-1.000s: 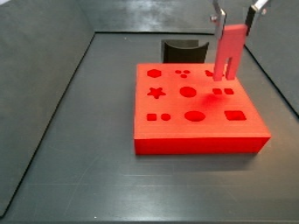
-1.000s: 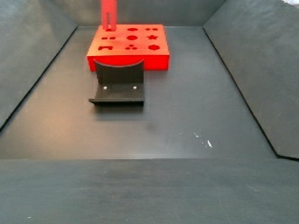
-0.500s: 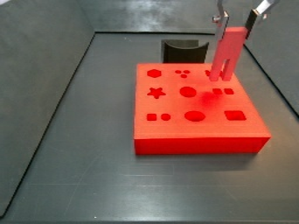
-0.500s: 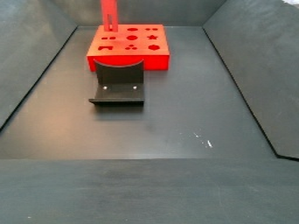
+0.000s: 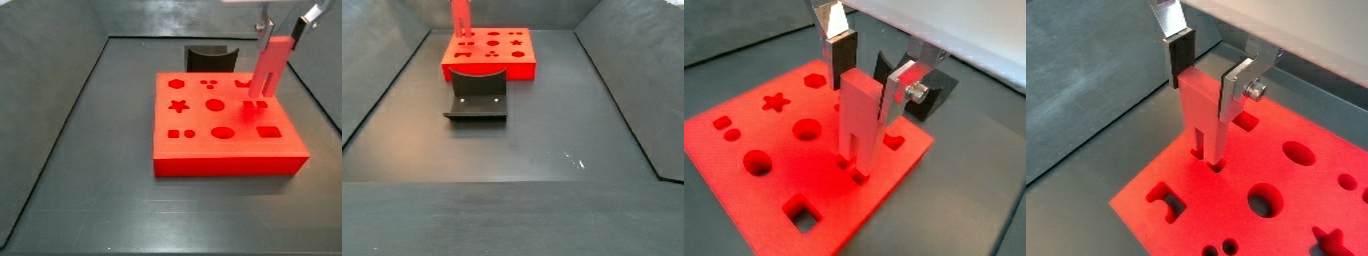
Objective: Insert the double-square object.
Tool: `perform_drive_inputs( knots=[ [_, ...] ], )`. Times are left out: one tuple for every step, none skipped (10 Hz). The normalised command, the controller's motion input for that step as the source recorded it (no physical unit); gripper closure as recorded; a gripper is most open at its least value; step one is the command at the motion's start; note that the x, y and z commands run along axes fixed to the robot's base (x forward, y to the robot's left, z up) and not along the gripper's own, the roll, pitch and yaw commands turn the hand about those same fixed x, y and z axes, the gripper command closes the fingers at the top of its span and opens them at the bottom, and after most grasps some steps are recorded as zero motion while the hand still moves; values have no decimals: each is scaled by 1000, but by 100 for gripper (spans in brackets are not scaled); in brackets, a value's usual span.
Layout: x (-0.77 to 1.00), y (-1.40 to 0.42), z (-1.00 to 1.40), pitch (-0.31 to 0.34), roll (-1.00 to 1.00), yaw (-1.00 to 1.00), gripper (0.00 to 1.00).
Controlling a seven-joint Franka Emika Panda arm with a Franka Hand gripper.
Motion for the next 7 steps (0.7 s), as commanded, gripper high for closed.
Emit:
perform_drive_inputs(
  knots=[
    [23,-3,-200,0,-19,174,100],
    [0,-60,-266,0,-16,211,100],
    [-69,-51,-234,0,-26,177,100],
    [-126,-63,-151,0,-51,151,100],
    [0,-57,-89,0,-39,191,100],
    [0,-3,-91,0,-7,146,100],
    [3,0,-166,3,0,111,100]
  ],
)
